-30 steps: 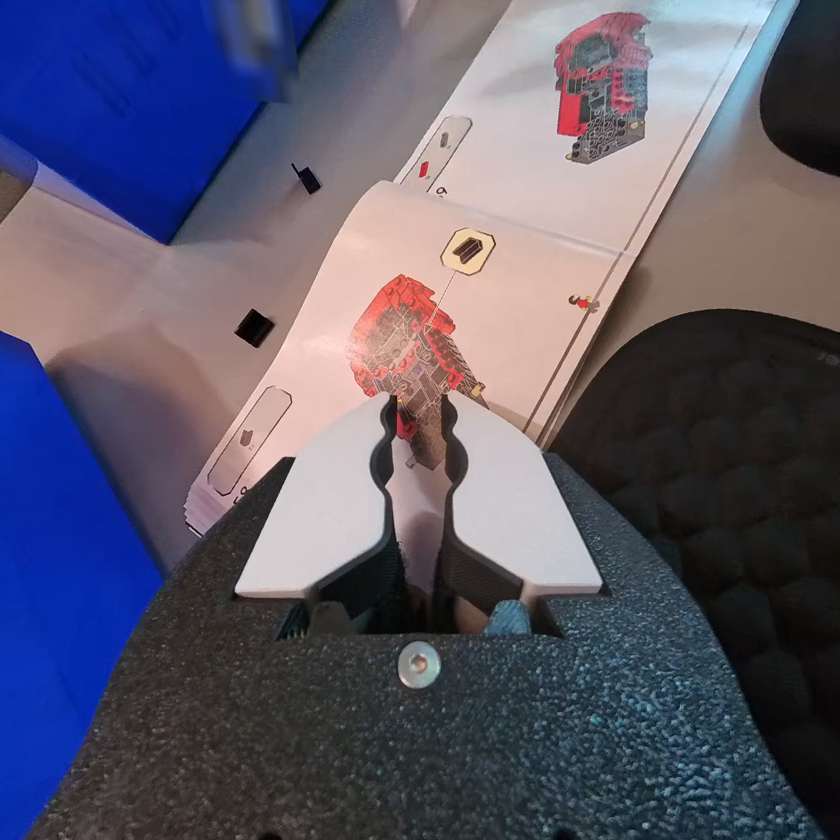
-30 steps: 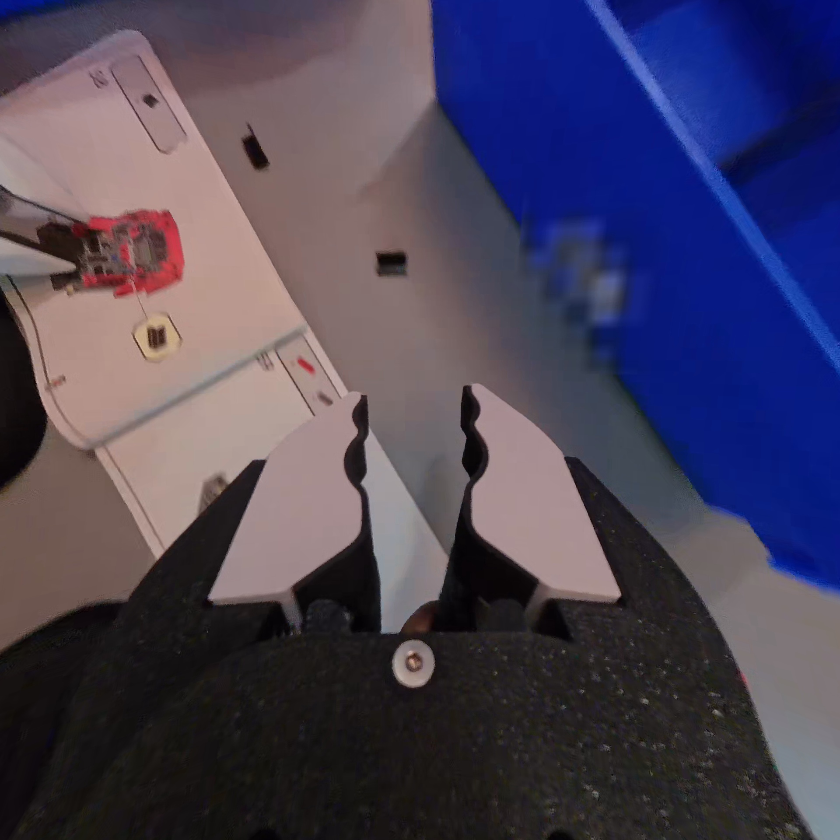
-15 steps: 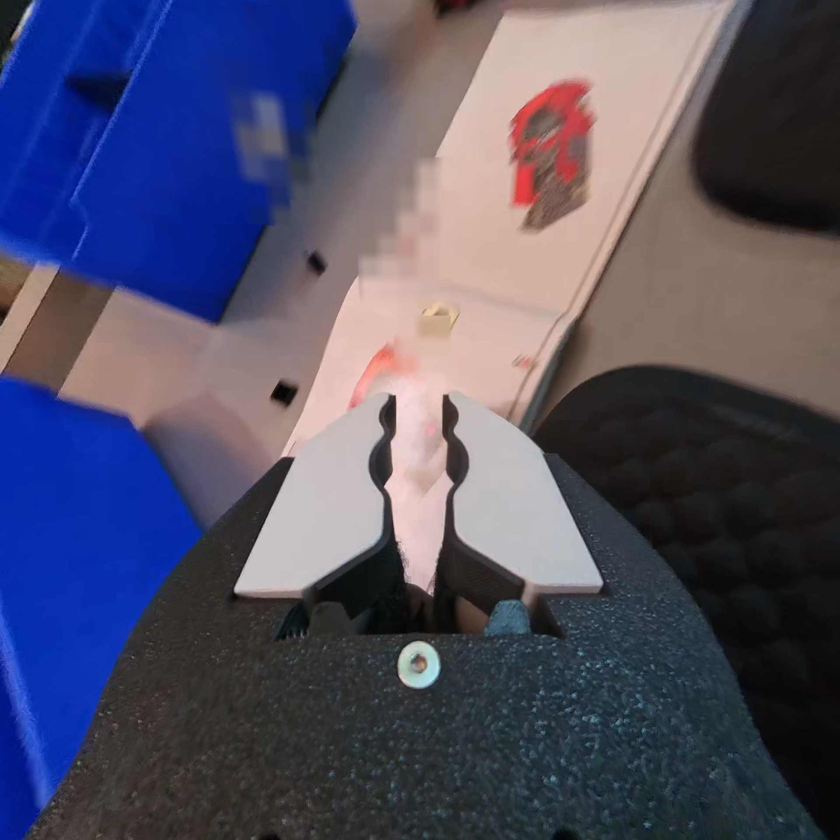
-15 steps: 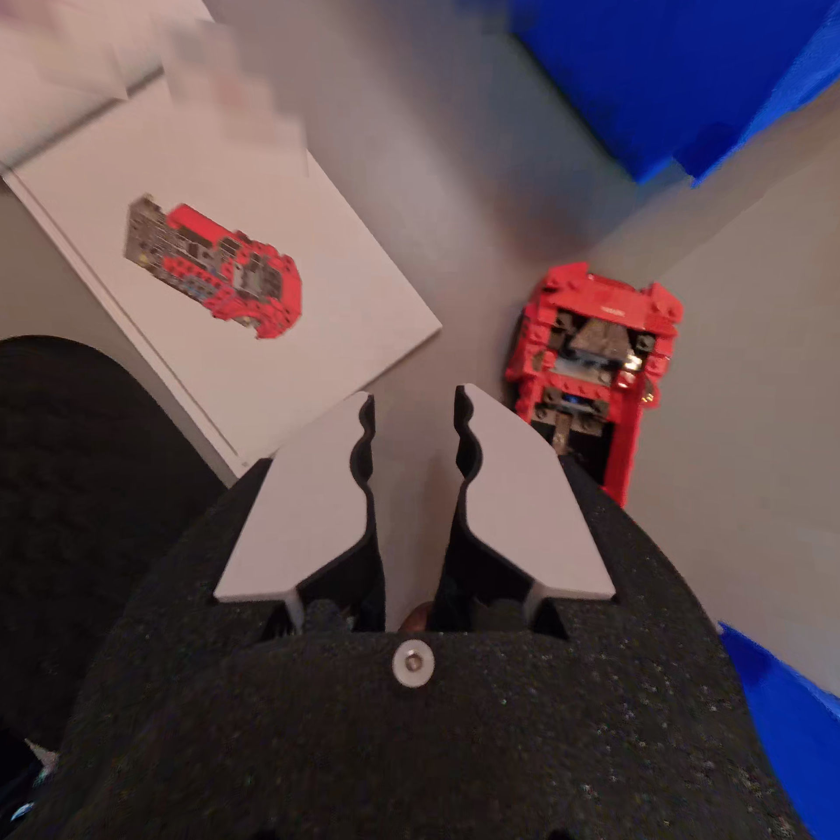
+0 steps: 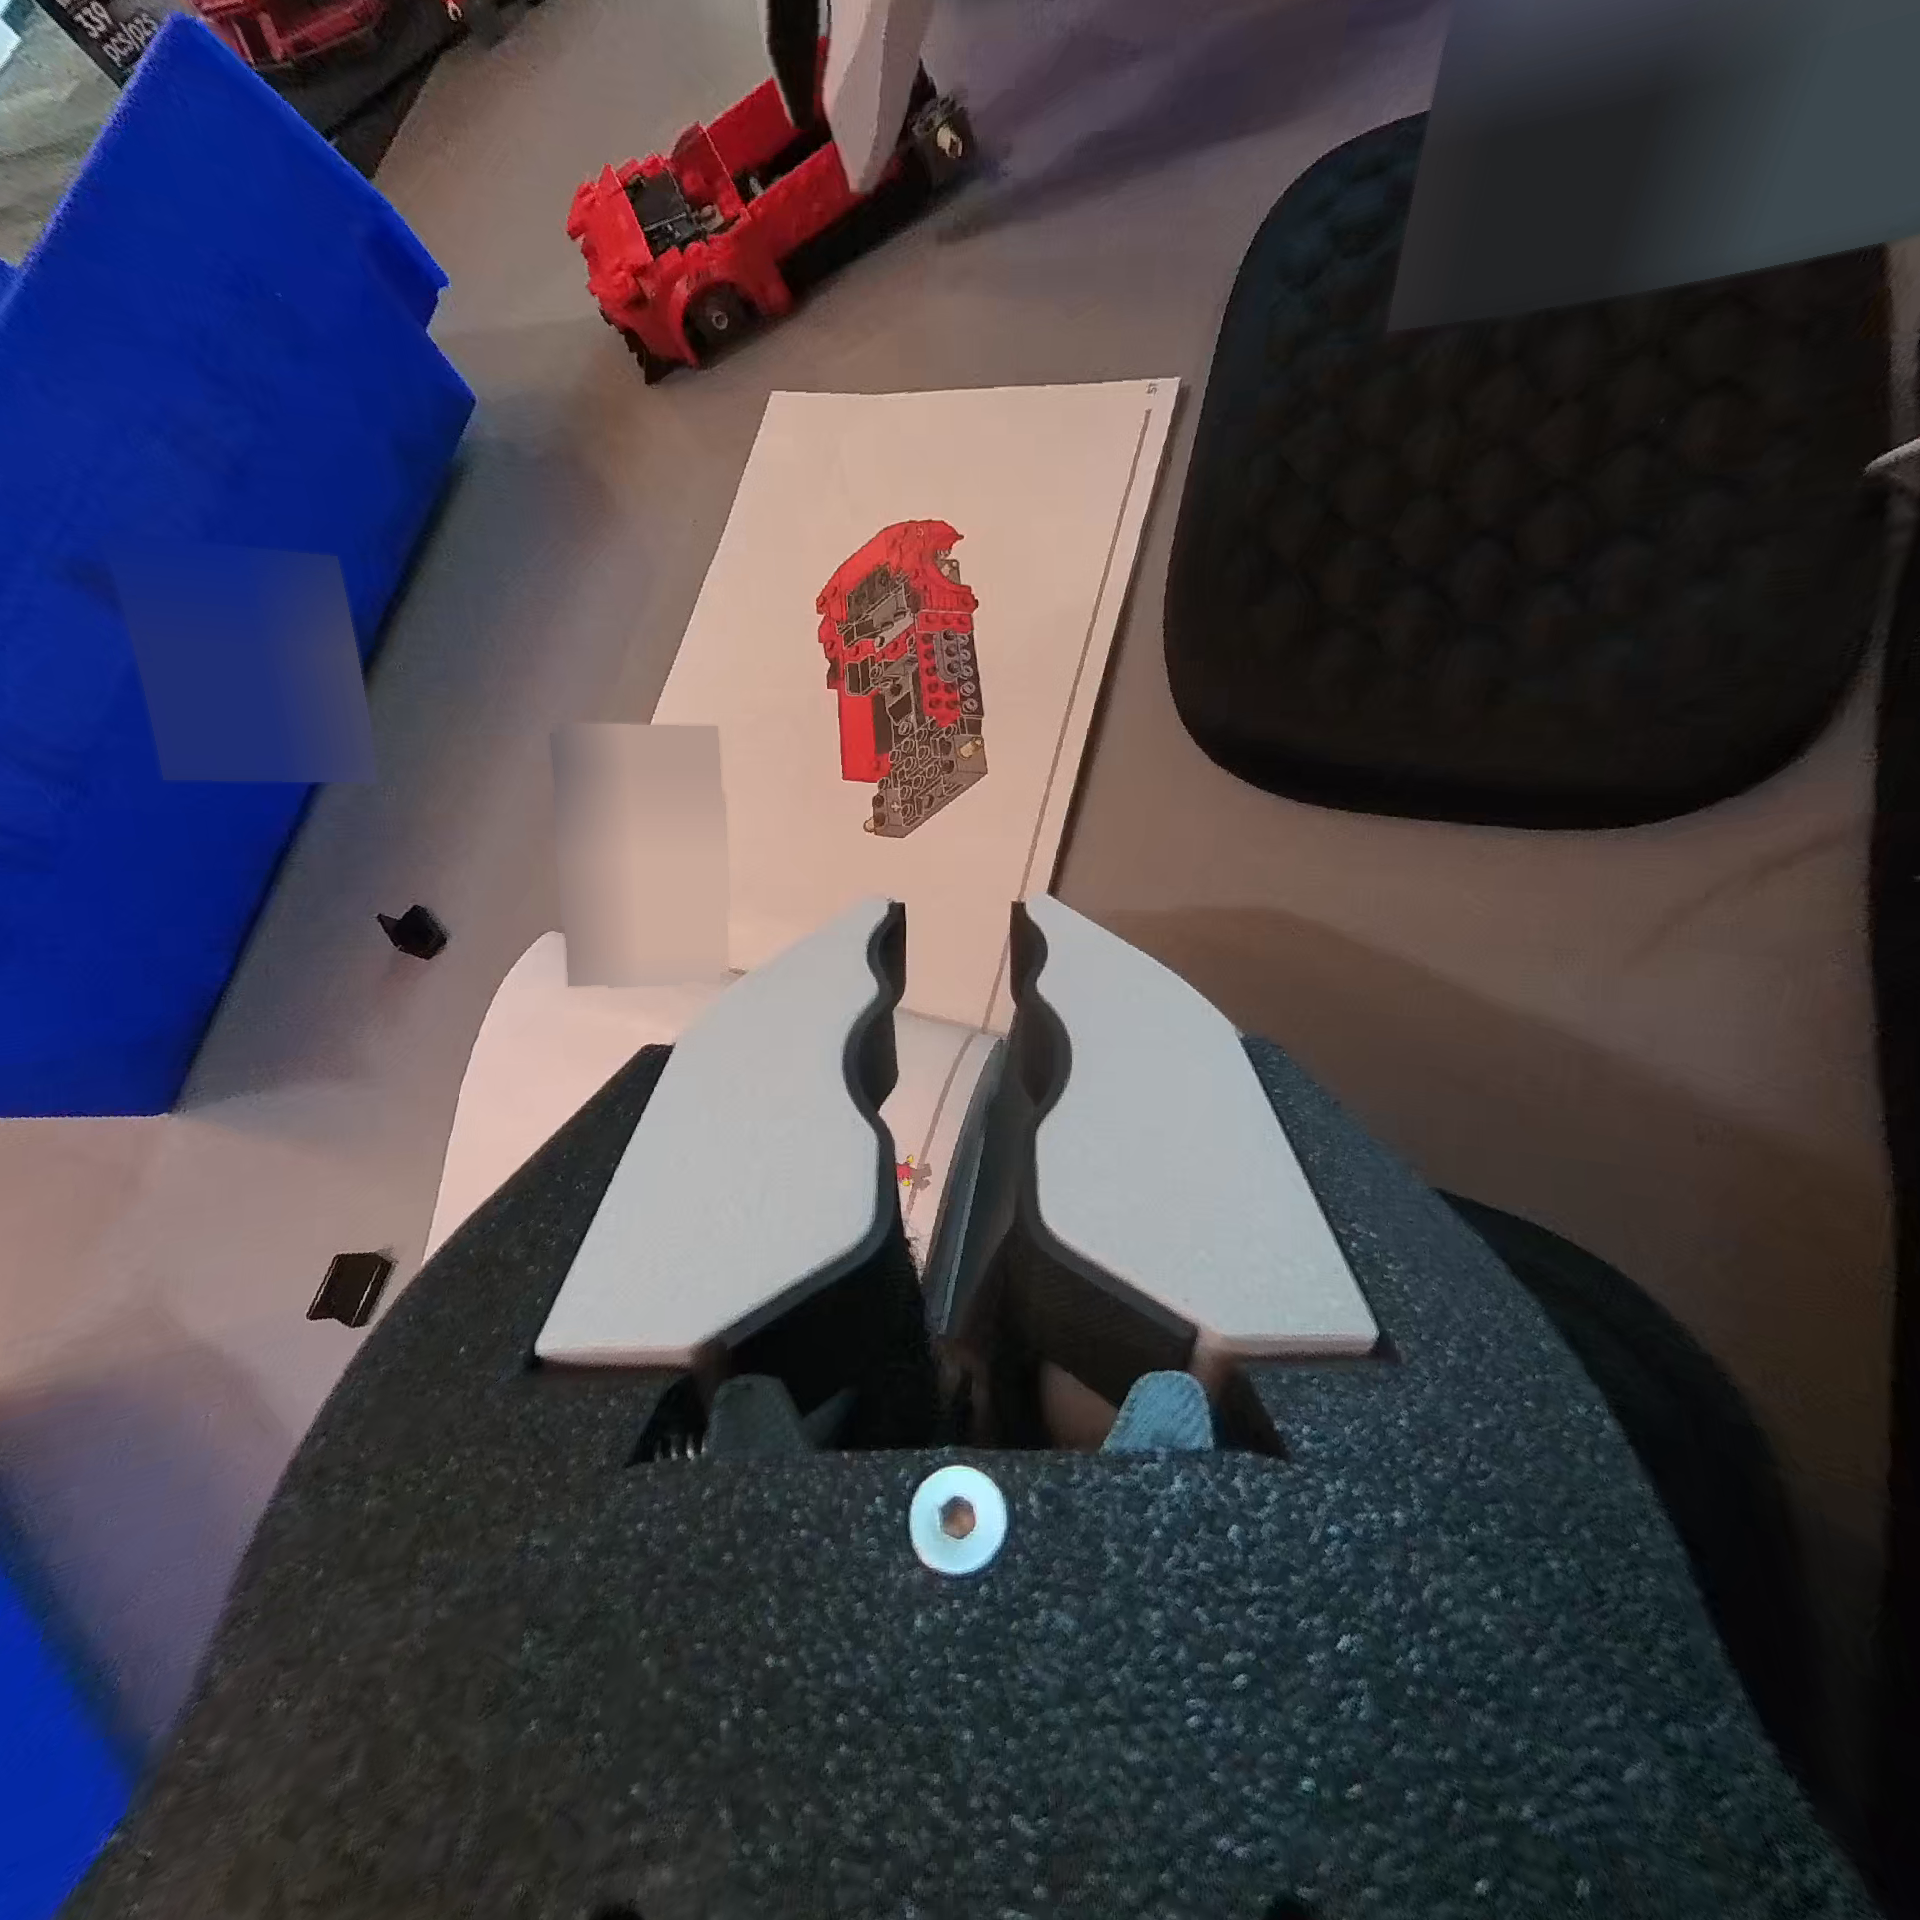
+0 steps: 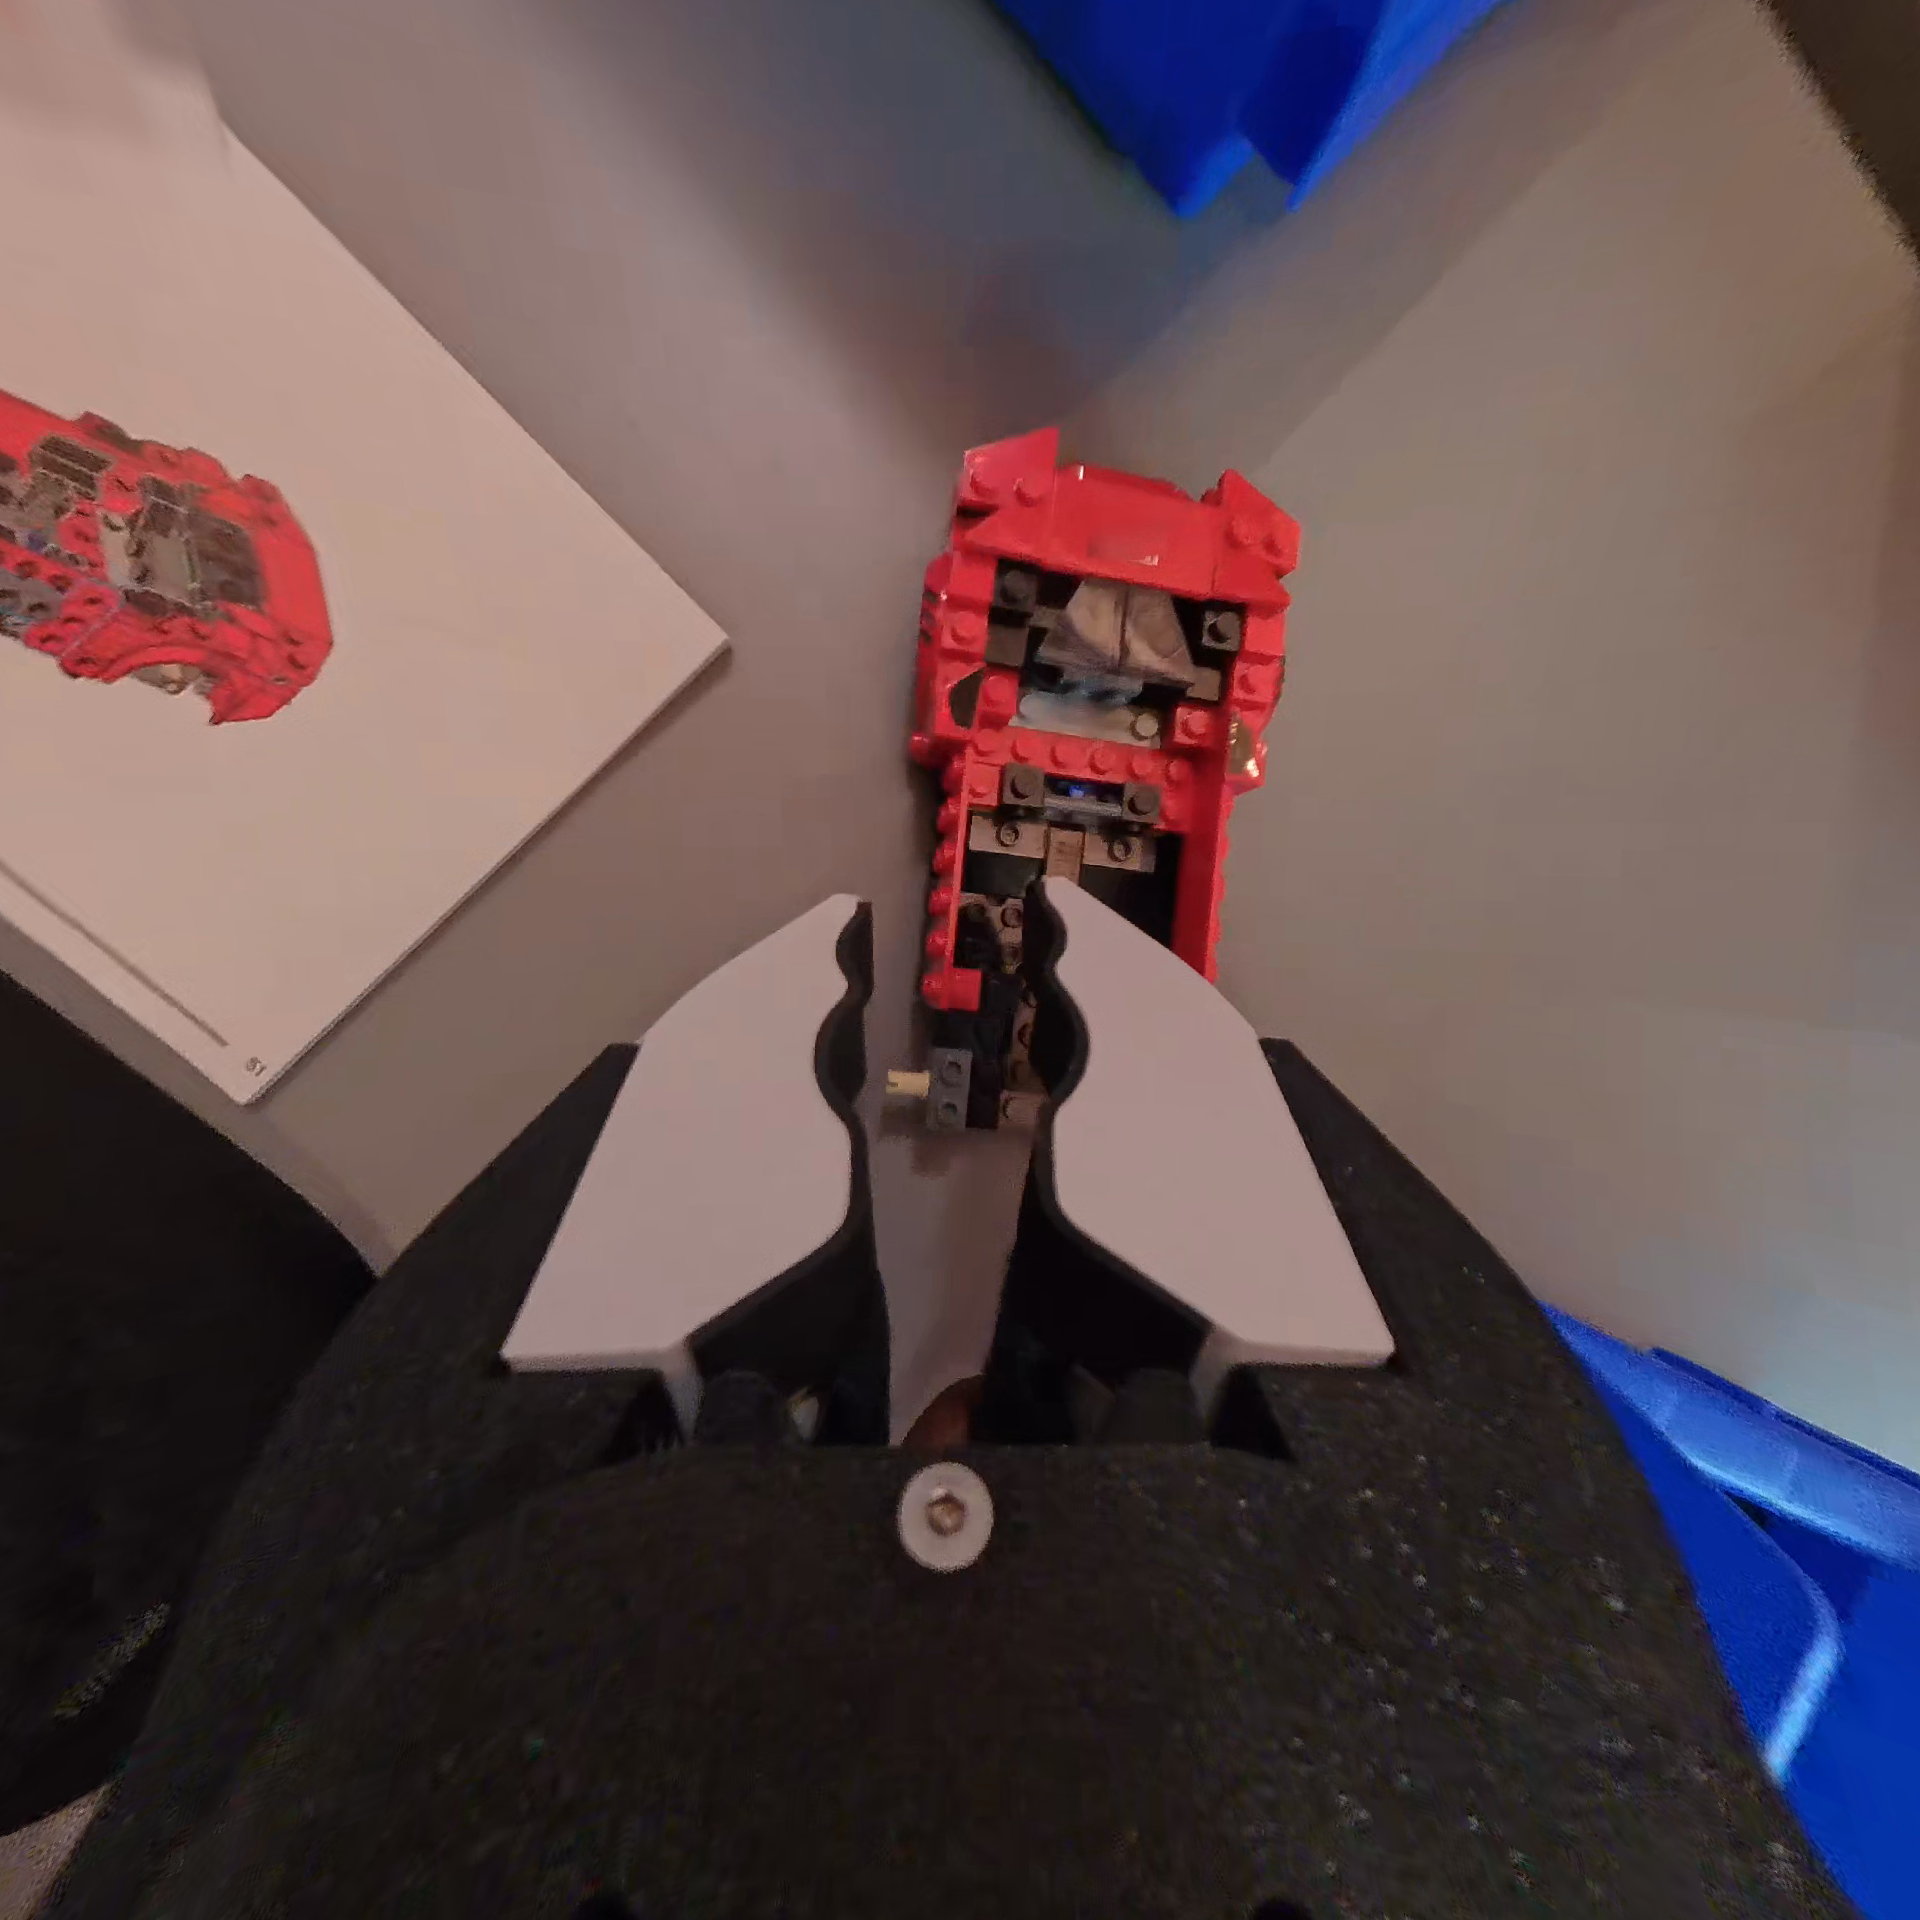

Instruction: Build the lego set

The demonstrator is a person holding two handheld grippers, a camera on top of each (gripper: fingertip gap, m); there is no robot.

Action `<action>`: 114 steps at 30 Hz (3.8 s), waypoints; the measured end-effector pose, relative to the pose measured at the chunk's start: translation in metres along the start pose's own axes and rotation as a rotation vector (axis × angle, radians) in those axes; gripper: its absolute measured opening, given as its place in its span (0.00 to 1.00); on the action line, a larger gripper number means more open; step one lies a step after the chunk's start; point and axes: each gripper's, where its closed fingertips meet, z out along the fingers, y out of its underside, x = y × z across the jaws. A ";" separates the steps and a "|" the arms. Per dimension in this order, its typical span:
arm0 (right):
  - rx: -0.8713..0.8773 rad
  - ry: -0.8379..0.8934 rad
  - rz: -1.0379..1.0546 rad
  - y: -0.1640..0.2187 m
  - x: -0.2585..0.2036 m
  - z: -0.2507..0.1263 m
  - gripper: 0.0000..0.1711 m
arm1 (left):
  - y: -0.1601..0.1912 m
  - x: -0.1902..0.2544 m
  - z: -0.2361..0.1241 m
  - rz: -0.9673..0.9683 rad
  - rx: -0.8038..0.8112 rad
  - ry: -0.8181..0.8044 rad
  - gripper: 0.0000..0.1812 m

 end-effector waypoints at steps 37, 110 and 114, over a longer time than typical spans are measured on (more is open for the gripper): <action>0.065 -0.169 -0.009 -0.059 -0.109 0.005 0.02 | 0.016 -0.002 -0.004 0.006 0.010 -0.011 0.11; 0.193 -0.614 -0.172 -0.107 -0.087 0.025 0.00 | -0.004 -0.033 0.059 -0.330 -0.085 0.025 0.15; 0.117 -0.610 -0.207 -0.105 -0.095 0.032 0.00 | -0.004 -0.033 0.059 -0.330 -0.076 0.029 0.15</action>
